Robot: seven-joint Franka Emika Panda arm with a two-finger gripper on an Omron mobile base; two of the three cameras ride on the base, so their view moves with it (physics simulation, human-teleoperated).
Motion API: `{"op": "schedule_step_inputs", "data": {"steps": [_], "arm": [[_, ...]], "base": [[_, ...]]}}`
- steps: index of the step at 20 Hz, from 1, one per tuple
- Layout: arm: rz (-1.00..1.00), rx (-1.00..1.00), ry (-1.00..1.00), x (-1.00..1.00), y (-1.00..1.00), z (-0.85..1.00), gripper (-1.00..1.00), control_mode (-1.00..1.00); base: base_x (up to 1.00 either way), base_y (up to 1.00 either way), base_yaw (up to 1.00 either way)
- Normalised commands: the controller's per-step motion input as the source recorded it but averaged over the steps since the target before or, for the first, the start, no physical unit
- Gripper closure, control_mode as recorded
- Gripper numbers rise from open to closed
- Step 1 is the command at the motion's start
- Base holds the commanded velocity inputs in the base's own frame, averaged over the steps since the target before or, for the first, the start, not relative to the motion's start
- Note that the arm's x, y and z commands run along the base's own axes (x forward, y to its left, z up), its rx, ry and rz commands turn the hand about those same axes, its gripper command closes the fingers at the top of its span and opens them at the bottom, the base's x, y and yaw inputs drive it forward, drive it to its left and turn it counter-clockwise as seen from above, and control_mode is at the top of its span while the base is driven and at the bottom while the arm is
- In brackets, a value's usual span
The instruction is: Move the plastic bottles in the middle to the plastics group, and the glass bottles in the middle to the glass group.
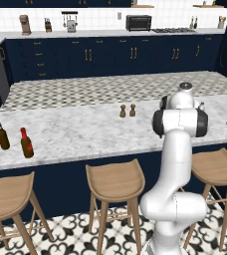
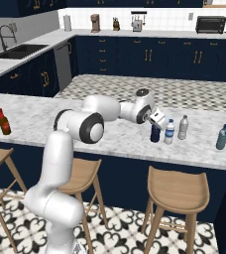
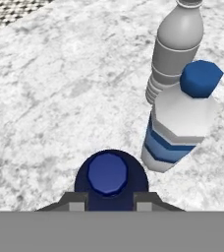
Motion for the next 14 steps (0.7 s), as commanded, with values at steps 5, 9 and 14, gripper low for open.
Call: {"op": "schedule_step_inputs", "data": {"steps": [5, 9, 14], "arm": [[0.00, 0.00, 0.03, 0.00, 0.00, 0.00, -1.00, -1.00], [0.00, -0.05, 0.02, 0.00, 0.00, 0.03, -1.00, -1.00], [0.00, -0.01, 0.03, -0.03, 0.00, 0.64, -1.00, -1.00]], "base": [[0.00, 0.00, 0.00], [0.00, 0.00, 0.00], [0.00, 0.00, 0.00]]}}
